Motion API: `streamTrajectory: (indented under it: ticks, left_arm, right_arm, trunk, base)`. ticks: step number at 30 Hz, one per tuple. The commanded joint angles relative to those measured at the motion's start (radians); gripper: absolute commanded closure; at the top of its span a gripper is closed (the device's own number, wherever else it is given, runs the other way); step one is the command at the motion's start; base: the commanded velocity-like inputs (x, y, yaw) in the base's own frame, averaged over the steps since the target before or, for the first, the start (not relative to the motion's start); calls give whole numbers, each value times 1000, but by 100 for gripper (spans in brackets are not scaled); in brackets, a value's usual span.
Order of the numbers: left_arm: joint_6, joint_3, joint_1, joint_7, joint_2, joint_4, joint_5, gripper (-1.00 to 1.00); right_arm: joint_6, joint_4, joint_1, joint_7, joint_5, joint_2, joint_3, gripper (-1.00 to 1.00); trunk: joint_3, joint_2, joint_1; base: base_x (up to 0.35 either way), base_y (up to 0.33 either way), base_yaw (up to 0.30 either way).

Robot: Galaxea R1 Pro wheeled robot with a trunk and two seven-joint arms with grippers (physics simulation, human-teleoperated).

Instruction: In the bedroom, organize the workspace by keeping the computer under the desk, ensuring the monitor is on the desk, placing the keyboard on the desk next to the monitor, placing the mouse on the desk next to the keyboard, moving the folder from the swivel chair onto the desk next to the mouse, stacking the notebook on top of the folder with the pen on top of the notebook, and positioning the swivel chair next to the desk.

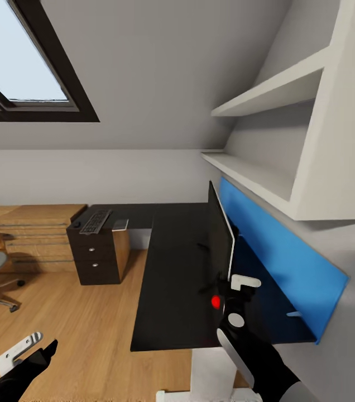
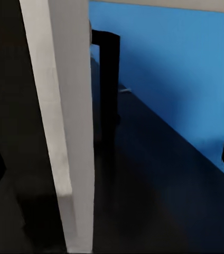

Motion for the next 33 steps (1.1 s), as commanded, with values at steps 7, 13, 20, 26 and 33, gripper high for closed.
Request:
streamTrajectory:
  ticks: [7,13,20,26,33]
  left_arm:
    - [3,1,0,7,1,-1,9,-100]
    - [3,1,0,7,1,-1,9,-100]
    - [3,1,0,7,1,-1,9,-100]
    - [3,1,0,7,0,-1,9,-100]
    - [3,2,0,7,1,-1,9,-100]
  right_arm:
    - [-2,0,-2,-6,-7,-1,3,-100]
    - [-2,0,-2,-6,-8,-1,3,-100]
    - [-5,0,-2,-3,-9,-2,4,-100]
    - [-6,-1,-2,0,-8,-2,7,-100]
    - [-7,-2,-2,0,-7,-2,8,-100]
  trunk:
    - [-2,-1,0]
    - [-2,-1,0]
    - [-2,-1,0]
    - [-2,-1,0]
    - [-2,-1,0]
  base:
    - [-82,-193,0]
    - [-7,-20,0]
    - [0,-1,0]
    - [0,0,0]
    - [0,0,0]
